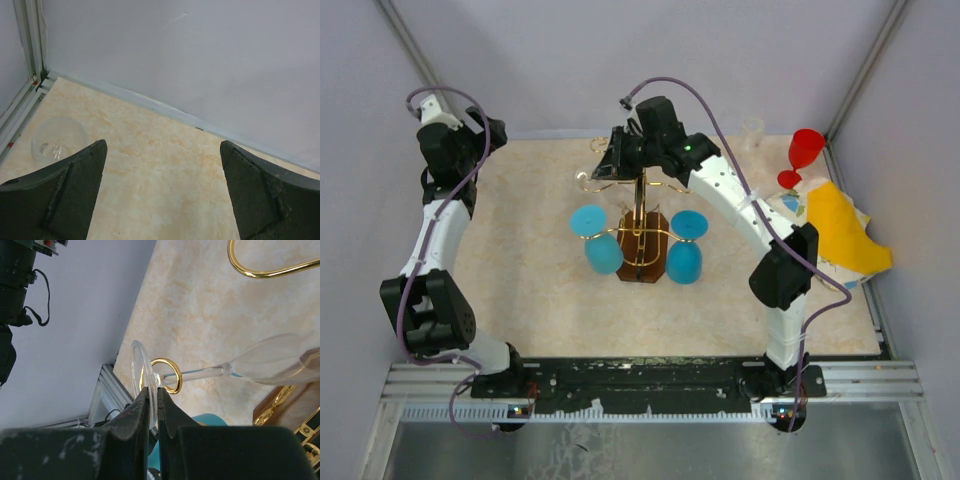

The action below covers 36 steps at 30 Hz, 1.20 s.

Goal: Take the wine glass off the wine glass rack

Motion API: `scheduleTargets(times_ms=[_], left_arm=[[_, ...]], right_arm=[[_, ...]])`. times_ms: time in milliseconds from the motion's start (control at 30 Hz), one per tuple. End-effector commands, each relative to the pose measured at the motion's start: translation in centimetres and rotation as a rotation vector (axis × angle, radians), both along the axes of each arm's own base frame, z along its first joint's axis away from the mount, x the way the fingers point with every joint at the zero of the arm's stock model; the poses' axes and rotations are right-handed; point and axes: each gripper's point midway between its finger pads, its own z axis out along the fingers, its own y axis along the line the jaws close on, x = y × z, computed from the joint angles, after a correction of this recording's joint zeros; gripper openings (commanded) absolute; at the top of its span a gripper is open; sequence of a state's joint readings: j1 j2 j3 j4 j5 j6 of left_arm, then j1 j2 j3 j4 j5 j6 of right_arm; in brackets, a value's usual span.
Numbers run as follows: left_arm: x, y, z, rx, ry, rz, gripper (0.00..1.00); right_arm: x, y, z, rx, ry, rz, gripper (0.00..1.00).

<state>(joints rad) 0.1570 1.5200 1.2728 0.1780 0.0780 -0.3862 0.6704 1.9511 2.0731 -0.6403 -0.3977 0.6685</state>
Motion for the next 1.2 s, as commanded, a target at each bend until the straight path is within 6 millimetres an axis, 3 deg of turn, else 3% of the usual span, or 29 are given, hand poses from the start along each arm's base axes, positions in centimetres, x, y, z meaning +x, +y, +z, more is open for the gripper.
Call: scheduleTargets(times_ms=[0,500,800,1033,1167], left_arm=[[-0.7,-0.6,2.5,0.005,-0.048,-0.021,1.0],[-0.7,-0.8,2.3,-0.003,-0.044,-0.028,1.0],[-1.2,-1.1,2.8,-0.01,-0.044,-0.038,1.0],[-1.7,-2.1,2.7,-0.049,-0.011,-0.082,1.0],[-2.0,-2.8,2.7,-0.077,-0.007,-0.115,1.0]], right_arm=[[-1.0,0.5,4.2,0.144,-0.043,0.055,0.01],[-3.1,2.0,6.7,0.298,-0.022,0.197,0.0],[-5.2,-1.2,6.1,0.252,-0.026,0.156,0.0],[-3.2,-4.8,5.7,0.219,-0.03,0.059,0.0],[-1.7,-5.0,6.1,0.23,-0.063,0.038,0.0]])
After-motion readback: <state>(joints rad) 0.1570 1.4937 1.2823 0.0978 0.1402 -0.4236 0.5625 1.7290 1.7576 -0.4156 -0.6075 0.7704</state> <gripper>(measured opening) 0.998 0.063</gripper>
